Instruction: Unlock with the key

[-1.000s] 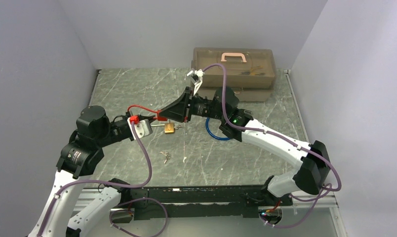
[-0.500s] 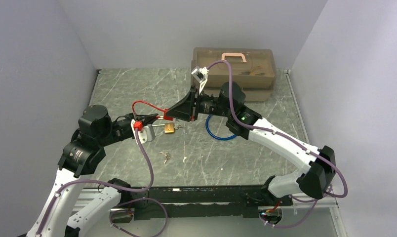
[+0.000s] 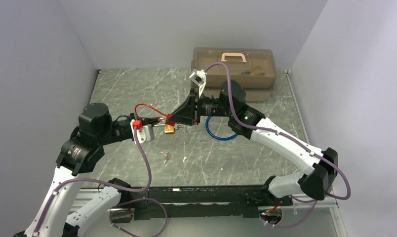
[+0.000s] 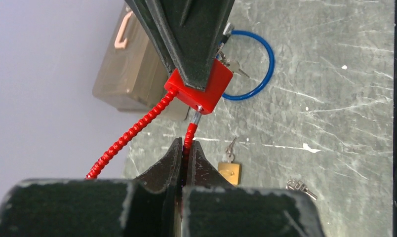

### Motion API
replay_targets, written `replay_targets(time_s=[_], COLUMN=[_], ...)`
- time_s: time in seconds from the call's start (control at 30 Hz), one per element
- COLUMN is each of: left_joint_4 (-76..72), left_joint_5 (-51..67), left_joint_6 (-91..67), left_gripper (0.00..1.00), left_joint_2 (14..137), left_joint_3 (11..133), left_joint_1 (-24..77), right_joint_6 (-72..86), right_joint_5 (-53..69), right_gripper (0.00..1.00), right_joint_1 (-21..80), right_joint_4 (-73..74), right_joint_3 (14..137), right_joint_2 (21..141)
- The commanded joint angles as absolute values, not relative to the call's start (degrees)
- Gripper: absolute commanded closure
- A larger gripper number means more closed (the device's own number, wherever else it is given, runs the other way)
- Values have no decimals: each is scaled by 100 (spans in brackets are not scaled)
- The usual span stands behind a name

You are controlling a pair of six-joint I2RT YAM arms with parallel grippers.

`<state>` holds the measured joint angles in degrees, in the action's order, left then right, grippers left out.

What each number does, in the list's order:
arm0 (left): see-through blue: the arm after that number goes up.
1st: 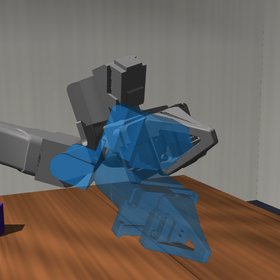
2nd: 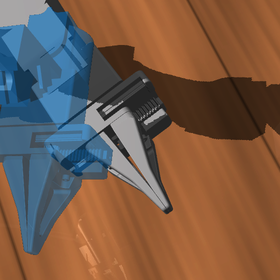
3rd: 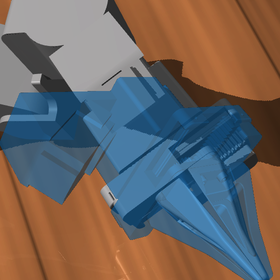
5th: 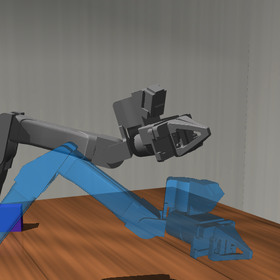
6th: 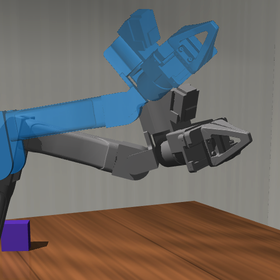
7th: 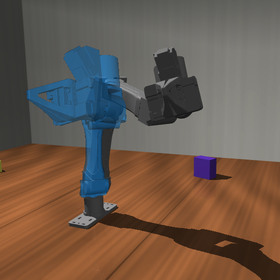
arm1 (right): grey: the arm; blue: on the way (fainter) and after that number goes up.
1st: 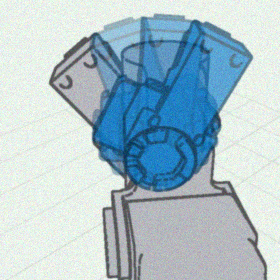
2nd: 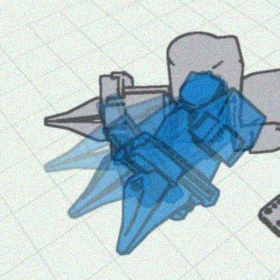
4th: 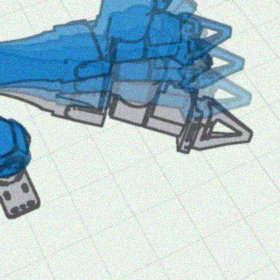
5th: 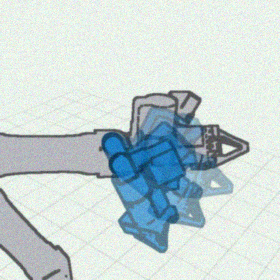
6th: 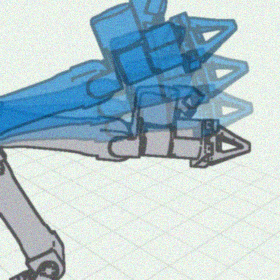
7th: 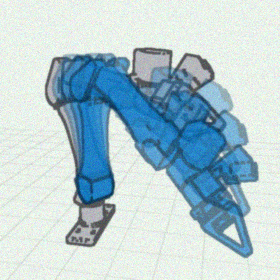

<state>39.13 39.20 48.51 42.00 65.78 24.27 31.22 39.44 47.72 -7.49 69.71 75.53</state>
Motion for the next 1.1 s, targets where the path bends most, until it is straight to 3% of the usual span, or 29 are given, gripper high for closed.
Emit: replay_targets(time_s=[0.0,0.27,0.37,0.47,0.73,0.8,0.9,0.93,0.97,1.07], left_joint_4=[3751,3015,2914,2889,2725,2923,3622,3896,4078,4606], left_joint_5=[3113,2873,2913,2976,1700,1834,2871,3172,3354,4002], left_joint_6=[4116,2033,1441,1331,1838,2197,2922,3201,3391,3885], left_gripper=[100,100,95,96,100,87,56,41,35,32], left_joint_2=[4304,4380,4490,4578,4538,4542,4541,4532,4509,4488], left_joint_3=[7290,7651,7841,7884,7815,7801,7724,7707,7688,7926], left_joint_1=[2274,2264,2206,2198,2127,2107,2141,2193,2240,2312], right_joint_6=[2665,2527,2490,2571,2393,2415,2658,2722,2723,2505], right_joint_5=[4169,3984,3935,3980,3942,4068,4412,4560,4651,4811], right_gripper=[100,100,100,100,100,100,100,100,100,100], right_joint_1=[4936,5018,5185,5433,5686,5410,4827,4676,4580,4549], right_joint_4=[328,518,580,412,664,698,435,360,386,803], right_joint_3=[7584,7236,7183,7103,6936,6859,6677,6675,6727,7144], right_joint_2=[7765,7808,7943,8110,8032,7838,7429,7344,7301,7393])
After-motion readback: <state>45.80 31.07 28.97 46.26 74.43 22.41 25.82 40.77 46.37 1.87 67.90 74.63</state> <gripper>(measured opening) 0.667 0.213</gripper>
